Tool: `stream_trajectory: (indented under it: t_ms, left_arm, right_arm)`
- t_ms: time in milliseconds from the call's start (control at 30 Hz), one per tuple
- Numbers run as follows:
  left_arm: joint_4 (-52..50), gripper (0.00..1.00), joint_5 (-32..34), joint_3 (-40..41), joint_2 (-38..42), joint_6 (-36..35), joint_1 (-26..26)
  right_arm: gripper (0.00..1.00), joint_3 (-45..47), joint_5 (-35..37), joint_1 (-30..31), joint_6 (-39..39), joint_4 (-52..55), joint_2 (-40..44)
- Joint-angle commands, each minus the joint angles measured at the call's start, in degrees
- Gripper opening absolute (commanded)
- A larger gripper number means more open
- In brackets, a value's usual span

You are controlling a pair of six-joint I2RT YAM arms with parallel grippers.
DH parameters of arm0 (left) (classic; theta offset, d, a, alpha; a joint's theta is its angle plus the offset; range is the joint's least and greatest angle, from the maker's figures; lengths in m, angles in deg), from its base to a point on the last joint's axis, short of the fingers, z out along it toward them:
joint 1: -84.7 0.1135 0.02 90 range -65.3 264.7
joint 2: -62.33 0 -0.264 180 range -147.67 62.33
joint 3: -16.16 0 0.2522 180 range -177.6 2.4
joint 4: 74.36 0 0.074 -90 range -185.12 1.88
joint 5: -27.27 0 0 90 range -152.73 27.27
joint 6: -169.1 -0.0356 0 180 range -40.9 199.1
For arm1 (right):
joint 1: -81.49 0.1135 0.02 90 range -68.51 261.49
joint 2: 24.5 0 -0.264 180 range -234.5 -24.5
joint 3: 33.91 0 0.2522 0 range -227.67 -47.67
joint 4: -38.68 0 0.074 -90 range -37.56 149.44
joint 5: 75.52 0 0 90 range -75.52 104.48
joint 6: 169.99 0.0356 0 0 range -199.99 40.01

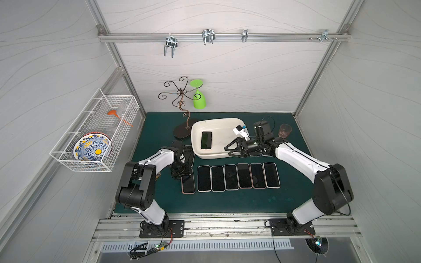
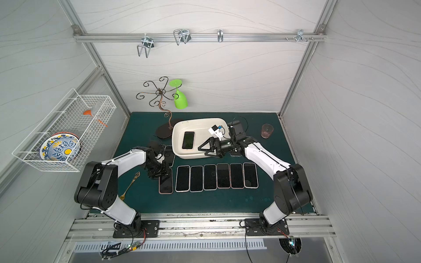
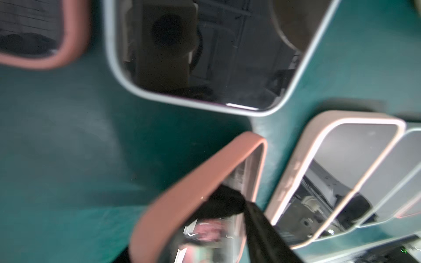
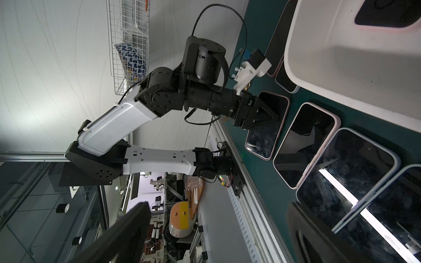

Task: Take the phone out of the storage box
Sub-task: Place the phone at the center of the board, then pick up the phone from the storage box.

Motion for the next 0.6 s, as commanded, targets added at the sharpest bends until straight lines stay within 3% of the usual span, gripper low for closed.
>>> stream_trajectory:
  t_ms: [0,167,567]
  left_arm:
    - [-0.8,0.66,2.9,-2.2,0.0,1.5,-0.2]
    - [2.9,0.7,-2.9,-1.6,-1.0,3.4,-0.1]
    - [6.9,0.73,-7.8,0.2,-1.5,6.0,-0.4]
  right_arm:
    - [0.99,0.4,0.1,0.1,-0.9,0.1,0.3]
    - [0.99,0.5,0.2,0.2,-1.2,0.3,0.2]
    - [0.99,0.8,0.5,0.5,-1.1,0.2,0.2]
